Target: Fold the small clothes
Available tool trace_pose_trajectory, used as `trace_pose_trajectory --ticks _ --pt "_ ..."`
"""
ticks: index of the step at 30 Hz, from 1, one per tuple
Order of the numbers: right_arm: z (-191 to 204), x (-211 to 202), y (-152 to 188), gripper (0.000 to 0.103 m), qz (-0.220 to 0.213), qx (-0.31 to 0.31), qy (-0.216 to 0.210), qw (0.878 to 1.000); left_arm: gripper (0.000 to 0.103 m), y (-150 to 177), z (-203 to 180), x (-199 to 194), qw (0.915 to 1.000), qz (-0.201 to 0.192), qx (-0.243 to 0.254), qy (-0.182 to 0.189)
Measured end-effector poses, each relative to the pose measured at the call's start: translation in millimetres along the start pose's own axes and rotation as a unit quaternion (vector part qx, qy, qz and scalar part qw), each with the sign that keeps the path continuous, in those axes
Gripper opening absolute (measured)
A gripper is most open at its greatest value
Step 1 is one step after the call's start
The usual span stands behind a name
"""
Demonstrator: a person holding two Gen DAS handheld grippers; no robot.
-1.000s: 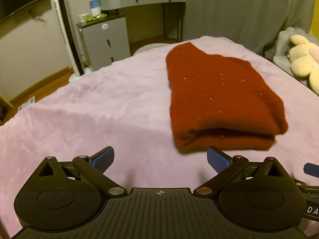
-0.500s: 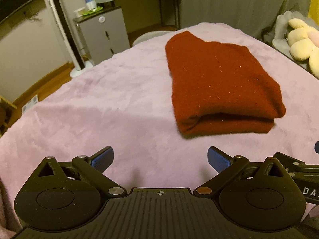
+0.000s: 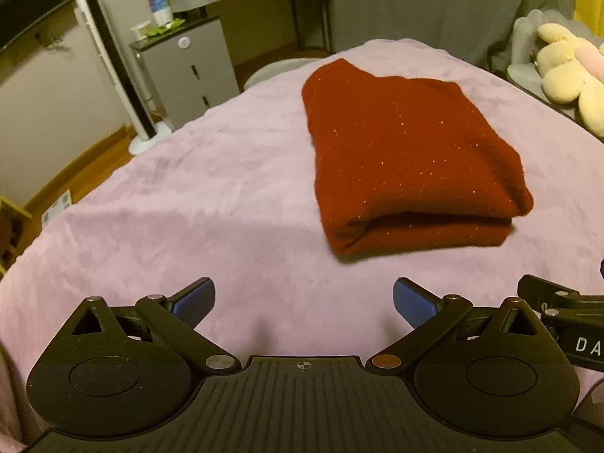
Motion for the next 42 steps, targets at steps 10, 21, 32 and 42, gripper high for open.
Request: trace_pose_trajectory --ticks 10,21,32,42 --pt "2.9 -2.0 -0.7 0.099 -0.009 -0.013 0.004 1.0 0.103 -1.3 0.1 -2.8 1.0 -0.004 0.008 -0.003" --pt "1.2 -6.1 -0.7 0.099 -0.02 -0.013 0.006 1.0 0.103 -2.4 -0.8 -9.0 0.9998 -0.013 0.014 -0.001" --pt "0.6 -8.8 -0.2 0.099 -0.024 -0.013 0.003 1.0 0.103 -2.5 -1.6 -11.3 0.9997 -0.016 0.018 -0.001" --pt "0.0 -11.6 -1.4 0.099 -0.028 -0.012 0.0 1.0 0.103 -3.0 -4.7 -13.9 0.9995 -0.019 0.023 -0.003"
Point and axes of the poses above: each gripper's, at about its wrist camera, not at the fingertips, and x roughly the way its jaws point, z to its left, y to its underside, the point moved 1 cm from there along x, roughly the way its jaws point, and after that the axes turned 8 degrees about z, right-handed, at the moved point
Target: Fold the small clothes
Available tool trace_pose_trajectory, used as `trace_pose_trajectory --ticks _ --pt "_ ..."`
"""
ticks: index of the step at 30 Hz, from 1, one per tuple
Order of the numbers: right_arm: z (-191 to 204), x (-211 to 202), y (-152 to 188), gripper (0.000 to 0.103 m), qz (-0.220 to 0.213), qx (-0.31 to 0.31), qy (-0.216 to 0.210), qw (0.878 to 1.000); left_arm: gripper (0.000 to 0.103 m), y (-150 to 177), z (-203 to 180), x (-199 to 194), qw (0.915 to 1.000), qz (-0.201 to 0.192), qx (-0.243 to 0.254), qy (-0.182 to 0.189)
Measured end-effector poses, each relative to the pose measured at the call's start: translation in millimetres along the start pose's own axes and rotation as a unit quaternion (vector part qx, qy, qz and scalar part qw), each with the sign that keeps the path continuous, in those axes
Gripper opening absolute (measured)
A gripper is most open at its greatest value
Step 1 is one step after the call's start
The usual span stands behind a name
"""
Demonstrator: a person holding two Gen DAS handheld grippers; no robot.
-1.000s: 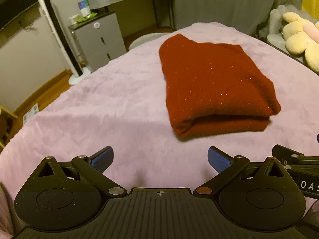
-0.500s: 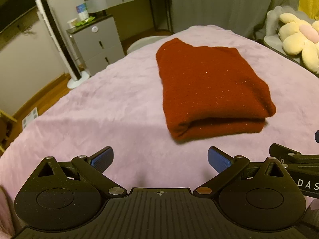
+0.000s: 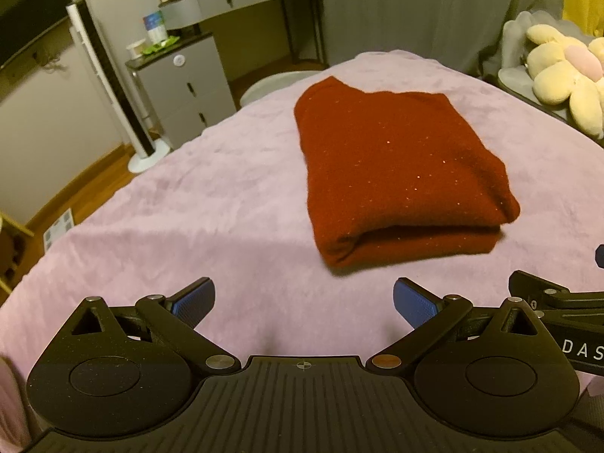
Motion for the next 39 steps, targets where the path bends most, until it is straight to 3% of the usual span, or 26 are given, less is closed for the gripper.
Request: trace_pose_trajectory --ticks 39 --pt "-10.8 -0.9 -2.3 0.099 -0.008 0.003 0.001 1.0 0.103 -3.6 -7.7 -0.4 0.9999 -0.008 0.013 -0.005"
Point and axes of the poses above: each gripper's, at about its wrist camera, not at the fingertips, and x roughly the way its jaws point, z to its left, y to its underside, the point moved 1 cm from there along x, roughly the way its jaws point, and after that the axes turned 8 degrees about z, right-handed, at the moved point
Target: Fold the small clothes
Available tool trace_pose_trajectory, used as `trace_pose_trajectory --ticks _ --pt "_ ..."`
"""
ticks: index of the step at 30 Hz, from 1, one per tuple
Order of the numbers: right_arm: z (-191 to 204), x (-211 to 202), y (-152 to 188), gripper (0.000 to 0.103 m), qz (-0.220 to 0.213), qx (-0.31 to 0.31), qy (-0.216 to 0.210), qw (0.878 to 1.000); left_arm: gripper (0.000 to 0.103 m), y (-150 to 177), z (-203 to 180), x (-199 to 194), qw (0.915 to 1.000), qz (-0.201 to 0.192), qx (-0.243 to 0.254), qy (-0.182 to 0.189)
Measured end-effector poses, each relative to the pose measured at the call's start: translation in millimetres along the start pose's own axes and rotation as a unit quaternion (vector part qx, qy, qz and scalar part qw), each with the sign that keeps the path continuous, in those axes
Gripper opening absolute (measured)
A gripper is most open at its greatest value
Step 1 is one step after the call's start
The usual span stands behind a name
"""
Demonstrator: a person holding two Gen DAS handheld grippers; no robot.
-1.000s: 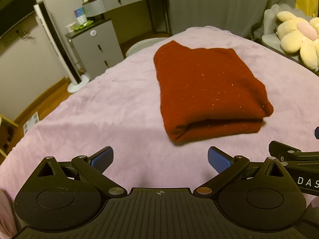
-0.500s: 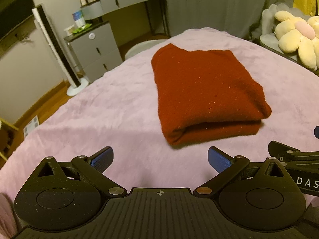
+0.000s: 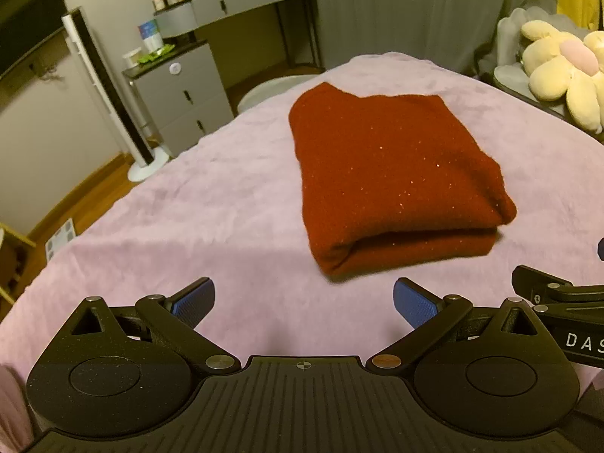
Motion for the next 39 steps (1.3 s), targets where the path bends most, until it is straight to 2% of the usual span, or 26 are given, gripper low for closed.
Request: trace_pose_trajectory --ticks 39 --pt "-5.0 -1.8 -0.9 0.099 -0.003 0.0 0.004 1.0 0.103 -0.8 -0.6 -2.1 0.9999 -0.009 0.007 -0.005"
Point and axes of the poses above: each gripper's, at about its wrist camera, not at the fingertips, and x roughly the way its jaws point, z to its left, y to its underside, the point moved 1 cm from there along x, roughly the way its jaws point, and after that the axes turned 8 degrees about z, right-handed, at the moved point
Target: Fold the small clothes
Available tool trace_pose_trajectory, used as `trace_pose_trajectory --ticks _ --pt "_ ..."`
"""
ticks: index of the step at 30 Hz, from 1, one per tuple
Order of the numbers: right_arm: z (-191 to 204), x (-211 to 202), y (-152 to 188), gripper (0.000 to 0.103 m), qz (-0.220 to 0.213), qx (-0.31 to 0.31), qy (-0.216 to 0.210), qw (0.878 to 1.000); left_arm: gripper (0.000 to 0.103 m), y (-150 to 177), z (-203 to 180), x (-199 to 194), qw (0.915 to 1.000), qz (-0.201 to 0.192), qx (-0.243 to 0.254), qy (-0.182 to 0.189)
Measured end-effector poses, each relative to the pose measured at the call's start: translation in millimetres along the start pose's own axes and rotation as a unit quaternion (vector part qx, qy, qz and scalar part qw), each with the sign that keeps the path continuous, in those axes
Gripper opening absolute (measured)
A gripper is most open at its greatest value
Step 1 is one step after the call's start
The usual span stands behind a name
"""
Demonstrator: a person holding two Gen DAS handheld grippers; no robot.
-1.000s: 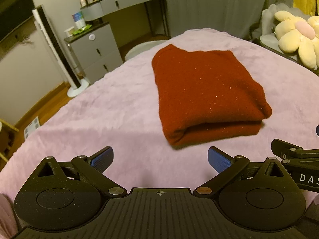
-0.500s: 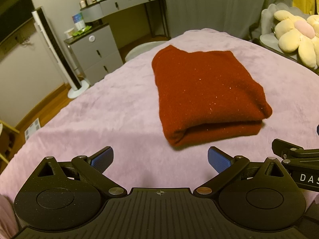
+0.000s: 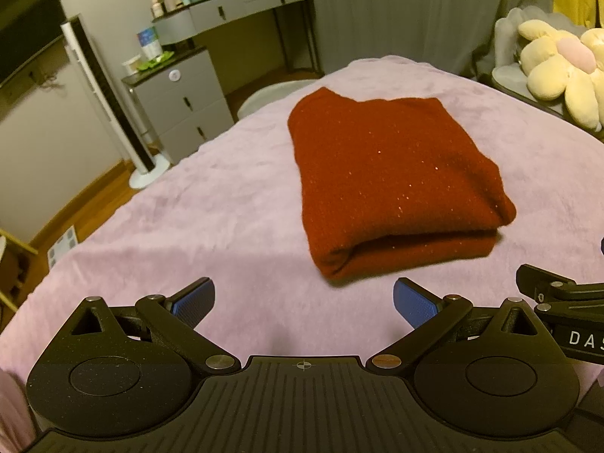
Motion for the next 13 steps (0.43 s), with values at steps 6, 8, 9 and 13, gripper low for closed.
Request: trace_pose_trajectory --ticks 6,8,9,13 --pt "-0.7 0.6 -0.1 0.099 0.0 0.0 0.001 1.0 0.103 1.5 2.1 0.0 1.0 -0.005 -0.002 -0.002" --pt "-0.4 1.0 0.6 0.099 0.0 0.001 0.001 1.0 0.103 1.3 1.6 0.9 1.0 -0.003 0.001 -0.004" --pt "-0.7 1.2 0.5 0.099 0.001 0.001 0.0 1.0 0.103 1.1 0.6 1.5 1.0 -0.002 0.004 -0.006" --pt "-0.5 1.4 0.9 0.099 0.0 0.0 0.001 1.0 0.103 0.7 -2.9 1.6 0.9999 -0.002 0.013 -0.008"
Point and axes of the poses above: each gripper's, at about its wrist camera, not at the fingertips, and x roughly the way its jaws point, z to its left, y to its underside, the point moved 1 cm from there along x, roughly the way its jaws point, and after that the axes turned 8 degrees about z, right-handed, at the moved point
